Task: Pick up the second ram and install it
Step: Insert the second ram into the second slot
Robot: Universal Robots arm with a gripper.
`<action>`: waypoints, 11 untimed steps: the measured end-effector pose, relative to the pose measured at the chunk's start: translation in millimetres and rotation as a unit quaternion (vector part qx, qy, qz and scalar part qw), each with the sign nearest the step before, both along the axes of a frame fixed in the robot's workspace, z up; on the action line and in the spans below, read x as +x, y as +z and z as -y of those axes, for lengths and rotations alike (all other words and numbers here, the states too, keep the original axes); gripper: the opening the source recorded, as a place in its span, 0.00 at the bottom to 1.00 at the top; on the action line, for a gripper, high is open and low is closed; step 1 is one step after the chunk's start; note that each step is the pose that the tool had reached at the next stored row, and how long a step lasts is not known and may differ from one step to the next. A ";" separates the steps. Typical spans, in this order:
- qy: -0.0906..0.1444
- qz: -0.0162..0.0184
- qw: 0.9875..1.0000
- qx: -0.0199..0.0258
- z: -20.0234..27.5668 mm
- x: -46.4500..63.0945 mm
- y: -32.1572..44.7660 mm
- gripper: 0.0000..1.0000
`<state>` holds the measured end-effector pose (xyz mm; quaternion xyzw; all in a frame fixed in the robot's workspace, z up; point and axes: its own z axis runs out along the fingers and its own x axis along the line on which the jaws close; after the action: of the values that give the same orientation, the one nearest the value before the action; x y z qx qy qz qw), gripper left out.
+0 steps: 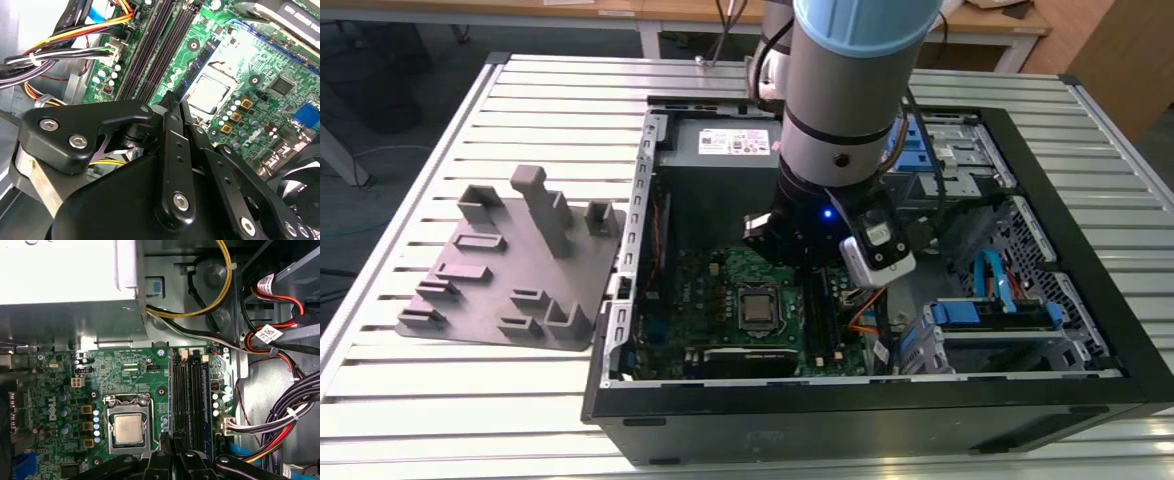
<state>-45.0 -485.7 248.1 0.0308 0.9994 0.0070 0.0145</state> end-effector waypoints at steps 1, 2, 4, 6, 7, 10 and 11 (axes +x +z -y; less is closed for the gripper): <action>0.000 0.000 1.000 0.000 0.0 1.0 -0.8 0.11; 0.000 0.000 1.000 0.000 0.0 1.8 -1.5 0.11; 0.000 0.000 1.000 0.000 0.0 3.2 -3.6 0.11; 0.000 0.000 1.000 0.000 0.0 4.3 -5.7 0.11; 0.000 0.000 1.000 0.000 0.0 4.8 -6.9 0.11; 0.000 0.000 1.000 0.000 0.0 5.5 -10.0 0.11; 0.000 0.000 1.000 0.000 0.0 5.7 -10.9 0.11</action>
<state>-39.2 -485.7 237.2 0.0309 0.9994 0.0070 0.0145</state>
